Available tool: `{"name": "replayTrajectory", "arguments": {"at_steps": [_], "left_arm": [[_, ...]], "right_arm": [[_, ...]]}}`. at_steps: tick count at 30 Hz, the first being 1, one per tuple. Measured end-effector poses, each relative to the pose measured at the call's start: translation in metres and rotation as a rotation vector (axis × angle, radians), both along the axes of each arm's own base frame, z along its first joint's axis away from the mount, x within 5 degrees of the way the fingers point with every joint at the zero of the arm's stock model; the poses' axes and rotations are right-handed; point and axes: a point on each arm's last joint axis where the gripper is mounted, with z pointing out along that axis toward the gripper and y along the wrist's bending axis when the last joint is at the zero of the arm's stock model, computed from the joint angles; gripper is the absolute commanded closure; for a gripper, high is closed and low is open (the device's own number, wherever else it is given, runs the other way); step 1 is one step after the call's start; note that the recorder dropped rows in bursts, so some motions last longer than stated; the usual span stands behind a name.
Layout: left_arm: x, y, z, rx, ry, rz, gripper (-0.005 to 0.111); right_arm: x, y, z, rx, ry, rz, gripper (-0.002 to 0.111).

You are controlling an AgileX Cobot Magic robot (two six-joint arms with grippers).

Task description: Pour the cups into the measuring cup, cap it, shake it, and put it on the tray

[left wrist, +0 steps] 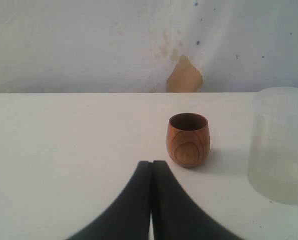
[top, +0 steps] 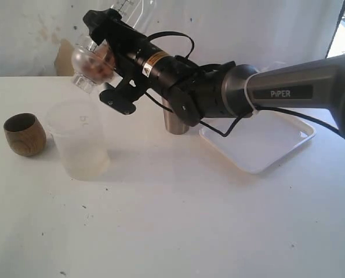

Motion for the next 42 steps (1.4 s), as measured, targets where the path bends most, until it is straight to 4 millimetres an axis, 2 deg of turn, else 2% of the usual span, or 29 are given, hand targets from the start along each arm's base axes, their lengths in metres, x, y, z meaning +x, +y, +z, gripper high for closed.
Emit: {"name": "replayTrajectory", "arguments": {"at_steps": [7, 31, 38, 42], "left_arm": [[0.0, 0.0, 0.0, 0.0, 0.0, 0.0, 0.107], [0.0, 0.0, 0.0, 0.0, 0.0, 0.0, 0.107], [0.0, 0.0, 0.0, 0.0, 0.0, 0.0, 0.107], [0.0, 0.0, 0.0, 0.0, 0.0, 0.0, 0.107]], "right_arm": [[-0.0023, 0.0032, -0.0007, -0.054, -0.03, 0.037, 0.108], [-0.0024, 0.0034, -0.0007, -0.054, -0.029, 0.039, 0.108], [-0.0018, 0.0031, -0.0044, 0.098, 0.131, 0.054, 0.108], [-0.0017, 0.0031, -0.0046, 0.141, 0.164, 0.058, 0.108]]}}
